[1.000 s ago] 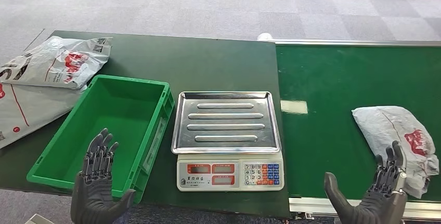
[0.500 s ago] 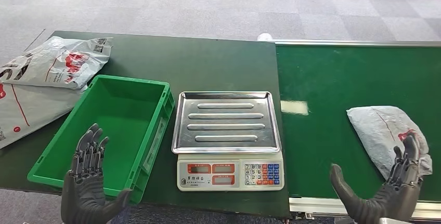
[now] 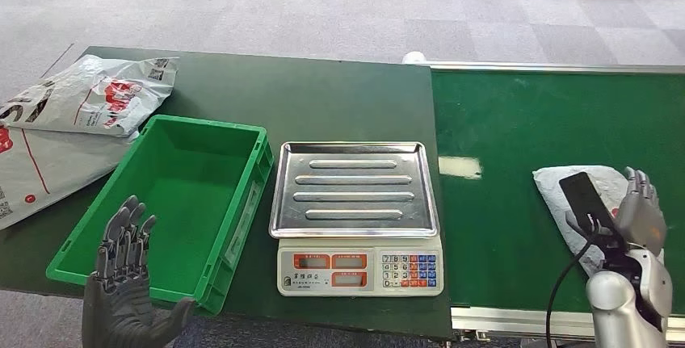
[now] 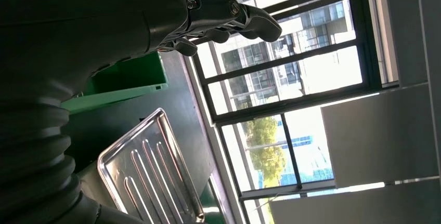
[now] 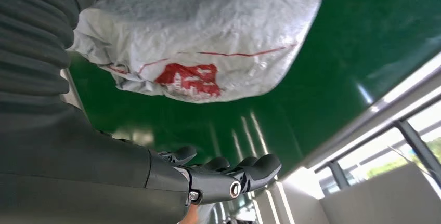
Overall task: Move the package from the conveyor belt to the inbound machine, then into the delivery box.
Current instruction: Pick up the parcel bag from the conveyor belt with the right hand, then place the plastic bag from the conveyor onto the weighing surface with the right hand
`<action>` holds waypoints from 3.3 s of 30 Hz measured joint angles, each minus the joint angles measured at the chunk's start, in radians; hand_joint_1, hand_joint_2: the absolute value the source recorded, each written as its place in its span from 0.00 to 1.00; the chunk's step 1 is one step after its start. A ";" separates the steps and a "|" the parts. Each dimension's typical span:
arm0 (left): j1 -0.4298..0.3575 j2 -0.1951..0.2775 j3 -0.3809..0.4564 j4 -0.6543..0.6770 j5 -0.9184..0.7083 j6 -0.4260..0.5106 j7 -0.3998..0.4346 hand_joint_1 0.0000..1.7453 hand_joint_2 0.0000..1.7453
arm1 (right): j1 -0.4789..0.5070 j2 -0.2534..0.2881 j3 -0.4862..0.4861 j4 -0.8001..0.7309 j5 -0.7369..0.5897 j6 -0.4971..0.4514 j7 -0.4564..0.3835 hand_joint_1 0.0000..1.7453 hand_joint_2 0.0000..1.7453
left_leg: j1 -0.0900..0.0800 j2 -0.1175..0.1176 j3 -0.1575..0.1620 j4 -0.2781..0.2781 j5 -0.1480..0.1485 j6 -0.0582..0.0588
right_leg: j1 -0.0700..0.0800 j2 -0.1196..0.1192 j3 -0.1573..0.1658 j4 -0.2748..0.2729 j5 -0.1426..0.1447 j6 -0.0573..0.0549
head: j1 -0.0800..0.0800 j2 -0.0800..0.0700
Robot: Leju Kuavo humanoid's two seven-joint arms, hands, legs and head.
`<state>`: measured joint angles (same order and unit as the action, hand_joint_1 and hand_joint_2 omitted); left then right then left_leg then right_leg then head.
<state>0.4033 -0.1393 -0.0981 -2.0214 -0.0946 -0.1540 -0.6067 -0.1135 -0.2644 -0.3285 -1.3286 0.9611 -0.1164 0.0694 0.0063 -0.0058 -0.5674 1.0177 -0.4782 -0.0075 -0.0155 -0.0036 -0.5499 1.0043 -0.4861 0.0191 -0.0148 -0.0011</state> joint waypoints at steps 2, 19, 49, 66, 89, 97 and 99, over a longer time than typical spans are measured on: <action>0.000 0.000 0.000 0.000 0.000 -0.005 0.001 0.00 1.00 | -0.008 -0.004 -0.004 0.023 0.007 0.013 0.013 0.00 1.00 | 0.000 0.000 0.000 0.000 0.000 0.000 | 0.000 0.000 0.000 0.000 0.000 0.000 | 0.000 0.000; 0.012 0.014 0.005 0.016 0.035 0.032 -0.006 0.00 1.00 | -0.227 -0.112 -0.080 0.745 0.042 0.207 0.133 1.00 1.00 | 0.002 0.001 0.003 -0.001 -0.001 0.000 | 0.001 0.001 0.003 -0.002 -0.001 0.000 | 0.000 0.000; 0.053 0.023 0.007 -0.026 0.051 0.113 -0.024 0.00 1.00 | -0.273 -0.109 -0.019 0.755 -0.366 0.134 -0.113 1.00 1.00 | 0.001 -0.001 -0.009 0.000 -0.001 0.001 | 0.001 -0.001 0.002 -0.001 0.000 0.001 | 0.000 0.000; 0.071 0.023 0.019 -0.026 0.039 0.115 -0.061 0.00 1.00 | -0.073 0.010 0.198 -0.143 -1.051 -0.092 -0.409 1.00 1.00 | 0.001 -0.005 -0.008 -0.002 0.003 -0.001 | 0.001 -0.005 -0.006 0.000 -0.001 -0.001 | 0.000 0.000; 0.020 0.054 -0.036 0.053 0.025 0.139 -0.073 0.00 1.00 | -0.224 0.073 0.789 -0.167 0.059 0.103 -0.042 1.00 1.00 | 0.002 -0.002 -0.008 -0.002 0.005 -0.002 | 0.002 -0.002 -0.007 0.001 0.001 -0.003 | 0.000 0.000; 0.002 0.079 -0.055 0.074 0.038 0.150 -0.070 0.00 1.00 | -0.237 0.126 0.810 -0.138 0.060 0.109 -0.055 1.00 1.00 | 0.002 -0.002 -0.008 -0.002 0.005 -0.002 | 0.002 -0.002 -0.007 0.001 0.001 -0.003 | 0.000 0.000; -0.005 0.084 -0.057 0.078 0.042 0.151 -0.067 0.00 1.00 | -0.239 0.139 0.810 -0.132 0.056 0.115 -0.057 1.00 1.00 | 0.002 -0.002 -0.008 -0.002 0.005 -0.002 | 0.002 -0.002 -0.007 0.001 0.001 -0.003 | 0.000 0.000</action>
<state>0.3980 -0.0554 -0.1548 -1.9432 -0.0528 -0.0030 -0.6741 -0.3526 -0.1254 0.4819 -1.4607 1.0174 -0.0009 0.0120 0.0085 -0.0073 -0.5752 1.0160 -0.4737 -0.0099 -0.0137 -0.0056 -0.5571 1.0051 -0.4847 0.0161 -0.0149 -0.0011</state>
